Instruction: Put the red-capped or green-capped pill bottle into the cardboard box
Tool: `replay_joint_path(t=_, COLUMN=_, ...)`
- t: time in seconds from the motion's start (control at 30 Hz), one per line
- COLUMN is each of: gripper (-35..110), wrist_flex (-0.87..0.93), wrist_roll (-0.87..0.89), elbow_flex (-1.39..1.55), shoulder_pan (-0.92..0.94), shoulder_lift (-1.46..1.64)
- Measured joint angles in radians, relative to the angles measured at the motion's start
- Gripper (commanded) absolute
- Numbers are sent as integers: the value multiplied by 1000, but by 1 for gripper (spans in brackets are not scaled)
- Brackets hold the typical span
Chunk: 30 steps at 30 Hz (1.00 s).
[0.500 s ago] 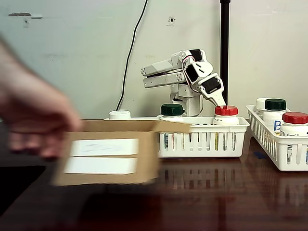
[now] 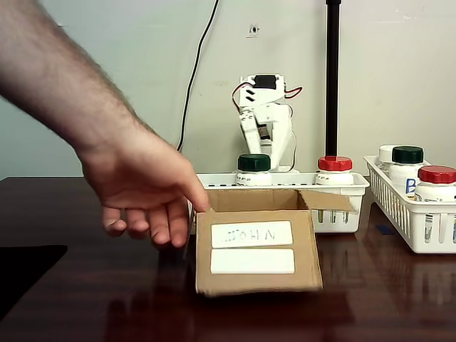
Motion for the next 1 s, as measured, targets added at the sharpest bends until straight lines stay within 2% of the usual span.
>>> replay_joint_path(t=0.17, gripper=0, wrist_flex=18, wrist_roll=32, elbow_flex=-3, shoulder_pan=26, shoulder_lift=0)
replay_joint_path(t=0.3, gripper=2, wrist_flex=164, wrist_roll=67, elbow_flex=-92, shoulder_pan=28, shoulder_lift=0)
replay_joint_path(t=0.47, gripper=26, wrist_flex=380, wrist_roll=29, elbow_flex=-288, shoulder_pan=-15, shoulder_lift=-8)
replay_joint_path(t=0.6, gripper=45, wrist_flex=453, wrist_roll=0, elbow_flex=-439, shoulder_pan=-100, shoulder_lift=-58)
replay_joint_path(t=0.8, gripper=64, wrist_flex=339, wrist_roll=-75, elbow_flex=-600, shoulder_pan=-241, shoulder_lift=-272)
replay_joint_path(t=1.0, gripper=66, wrist_flex=112, wrist_roll=-167, elbow_flex=-816, shoulder_pan=-387, shoulder_lift=-692)
